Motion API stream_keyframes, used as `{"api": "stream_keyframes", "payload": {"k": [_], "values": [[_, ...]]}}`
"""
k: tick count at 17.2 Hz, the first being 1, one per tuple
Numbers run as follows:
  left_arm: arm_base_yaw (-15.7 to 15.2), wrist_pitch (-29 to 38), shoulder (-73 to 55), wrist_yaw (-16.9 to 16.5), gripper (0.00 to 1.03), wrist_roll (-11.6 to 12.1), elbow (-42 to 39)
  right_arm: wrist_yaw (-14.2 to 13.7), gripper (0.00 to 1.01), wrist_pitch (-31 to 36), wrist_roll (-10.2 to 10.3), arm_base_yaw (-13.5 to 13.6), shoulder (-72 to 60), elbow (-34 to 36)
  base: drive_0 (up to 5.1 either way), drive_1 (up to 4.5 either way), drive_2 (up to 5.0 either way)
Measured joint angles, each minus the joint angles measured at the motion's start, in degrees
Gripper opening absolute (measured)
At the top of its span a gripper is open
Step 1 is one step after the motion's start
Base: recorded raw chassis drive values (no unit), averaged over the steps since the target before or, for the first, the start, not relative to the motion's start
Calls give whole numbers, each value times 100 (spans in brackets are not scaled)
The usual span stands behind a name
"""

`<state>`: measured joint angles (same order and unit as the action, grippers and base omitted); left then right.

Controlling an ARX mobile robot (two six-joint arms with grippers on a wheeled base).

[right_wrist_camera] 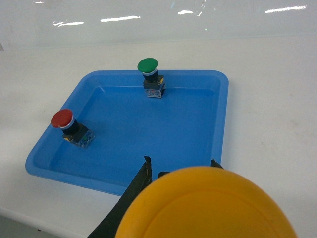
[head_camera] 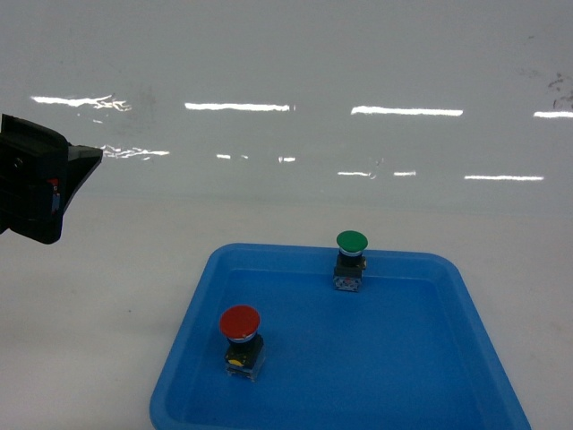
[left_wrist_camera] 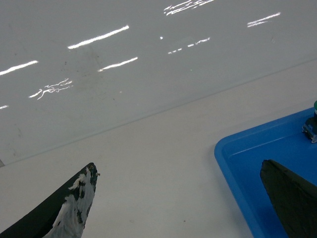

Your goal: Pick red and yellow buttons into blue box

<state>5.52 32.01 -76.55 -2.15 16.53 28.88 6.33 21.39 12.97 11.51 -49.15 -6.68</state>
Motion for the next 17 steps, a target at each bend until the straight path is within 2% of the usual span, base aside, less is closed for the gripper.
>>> {"api": "stream_keyframes", "payload": {"k": [2,5,6,7,9,12,13,17], "values": [[46,-177,0,-26,98,0,37,0,28,0,-2,0,0,0,0,0,0],[289,-949,-214,-114,98,20,417,0,28,0,-13,0,0,0,0,0,0],[509,-1451,-511,-111,98,116,807,2,28,0,-15,0,0,0,0,0,0],[739,-2275,-951,-103,98,299,1401,0,28,0,-15,0,0,0,0,0,0],[929,-3045,-1276,-76,98,398,1998,0,28,0,-15,0,0,0,0,0,0],[1202,-3939,-1729,-2,98,704,2776,0,28,0,-17,0,0,0,0,0,0],[1292,-4041,-1919,59,98,844,2973,0,28,0,-17,0,0,0,0,0,0],[1368,-3960,-2140,111,98,979,3080,0,28,0,-15,0,0,0,0,0,0]]}}
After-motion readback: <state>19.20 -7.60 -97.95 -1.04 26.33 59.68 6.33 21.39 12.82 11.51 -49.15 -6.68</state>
